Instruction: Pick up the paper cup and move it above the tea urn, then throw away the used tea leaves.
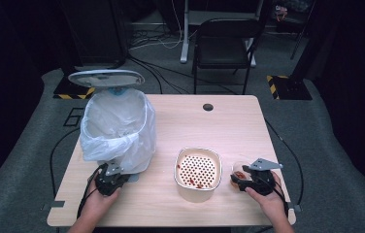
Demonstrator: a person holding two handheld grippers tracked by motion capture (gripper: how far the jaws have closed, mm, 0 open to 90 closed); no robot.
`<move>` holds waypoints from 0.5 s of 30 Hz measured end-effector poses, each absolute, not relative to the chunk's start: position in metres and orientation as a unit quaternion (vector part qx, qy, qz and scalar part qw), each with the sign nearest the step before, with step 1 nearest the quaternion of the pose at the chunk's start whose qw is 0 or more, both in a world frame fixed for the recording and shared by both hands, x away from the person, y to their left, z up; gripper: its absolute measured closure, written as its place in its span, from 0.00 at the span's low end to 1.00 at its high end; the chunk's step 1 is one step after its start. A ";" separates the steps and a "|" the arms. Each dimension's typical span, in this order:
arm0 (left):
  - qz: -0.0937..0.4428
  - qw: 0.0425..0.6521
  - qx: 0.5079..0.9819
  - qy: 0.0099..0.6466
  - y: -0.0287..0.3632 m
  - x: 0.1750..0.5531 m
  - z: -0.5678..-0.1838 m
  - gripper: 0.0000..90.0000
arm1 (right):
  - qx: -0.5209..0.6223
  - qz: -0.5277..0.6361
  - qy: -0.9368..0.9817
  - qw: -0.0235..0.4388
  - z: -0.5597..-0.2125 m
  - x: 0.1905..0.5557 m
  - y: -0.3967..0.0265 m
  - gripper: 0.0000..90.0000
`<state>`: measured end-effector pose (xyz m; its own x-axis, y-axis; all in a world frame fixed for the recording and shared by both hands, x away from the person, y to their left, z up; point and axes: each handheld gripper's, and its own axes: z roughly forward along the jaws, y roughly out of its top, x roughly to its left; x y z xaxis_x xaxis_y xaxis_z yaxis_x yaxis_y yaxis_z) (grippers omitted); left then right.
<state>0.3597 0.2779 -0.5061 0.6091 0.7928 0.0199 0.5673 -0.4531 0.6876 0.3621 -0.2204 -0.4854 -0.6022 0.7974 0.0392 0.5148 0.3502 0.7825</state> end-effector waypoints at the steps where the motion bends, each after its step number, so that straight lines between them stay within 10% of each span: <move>1: 0.172 0.328 0.835 0.407 0.278 0.360 -0.506 1.00 | 0.408 0.393 0.804 0.179 -0.484 0.362 -0.221 0.41; 15: 0.171 0.328 0.835 0.407 0.278 0.360 -0.506 1.00 | 0.356 0.396 0.818 0.218 -0.427 0.380 -0.206 0.41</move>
